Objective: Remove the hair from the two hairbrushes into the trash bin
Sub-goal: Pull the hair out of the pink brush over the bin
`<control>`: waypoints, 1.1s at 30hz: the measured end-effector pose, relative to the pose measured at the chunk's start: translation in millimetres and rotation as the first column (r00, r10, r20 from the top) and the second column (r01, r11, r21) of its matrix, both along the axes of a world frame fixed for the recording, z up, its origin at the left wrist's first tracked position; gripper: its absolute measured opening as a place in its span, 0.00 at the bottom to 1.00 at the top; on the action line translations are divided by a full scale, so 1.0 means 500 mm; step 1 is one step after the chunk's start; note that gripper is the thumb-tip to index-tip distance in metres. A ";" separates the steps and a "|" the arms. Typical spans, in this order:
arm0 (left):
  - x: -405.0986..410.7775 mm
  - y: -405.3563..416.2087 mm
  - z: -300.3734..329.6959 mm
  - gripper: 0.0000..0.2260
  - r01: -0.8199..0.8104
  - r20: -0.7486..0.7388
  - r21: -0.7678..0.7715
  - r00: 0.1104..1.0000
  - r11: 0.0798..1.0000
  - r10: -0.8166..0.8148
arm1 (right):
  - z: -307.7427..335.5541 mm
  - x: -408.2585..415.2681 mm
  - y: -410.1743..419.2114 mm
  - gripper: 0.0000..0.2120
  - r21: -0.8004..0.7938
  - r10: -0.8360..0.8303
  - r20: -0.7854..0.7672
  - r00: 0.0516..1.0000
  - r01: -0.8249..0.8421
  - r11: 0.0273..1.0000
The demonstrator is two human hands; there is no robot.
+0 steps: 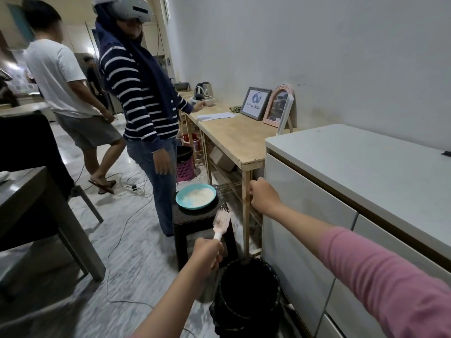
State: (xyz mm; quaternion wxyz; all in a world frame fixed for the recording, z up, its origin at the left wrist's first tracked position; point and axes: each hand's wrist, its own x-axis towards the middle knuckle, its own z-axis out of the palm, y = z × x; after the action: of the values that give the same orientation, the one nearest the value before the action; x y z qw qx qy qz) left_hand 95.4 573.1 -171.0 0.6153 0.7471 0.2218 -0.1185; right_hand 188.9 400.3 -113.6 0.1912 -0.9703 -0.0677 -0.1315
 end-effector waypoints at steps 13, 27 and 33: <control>0.013 -0.006 0.019 0.03 0.045 0.021 -0.012 0.999 0.999 -0.044 | -0.034 -0.020 -0.011 0.14 0.156 0.042 -0.209 0.977 -0.009 0.988; 0.011 -0.047 0.039 0.03 0.092 0.068 0.020 0.993 0.996 -0.094 | -0.005 -0.044 0.067 0.13 0.114 0.307 -0.156 0.939 -0.292 0.950; 0.015 -0.056 0.046 0.03 0.081 0.078 0.014 0.994 0.997 -0.082 | 0.001 -0.050 0.081 0.09 0.003 0.278 -0.029 0.960 -0.278 0.961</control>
State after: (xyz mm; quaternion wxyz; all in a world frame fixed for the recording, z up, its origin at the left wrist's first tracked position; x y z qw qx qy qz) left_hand 103.0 545.3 -148.2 0.6141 0.7630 0.1674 -0.1127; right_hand 164.0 441.0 -113.0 0.2082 -0.9532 -0.2006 -0.0889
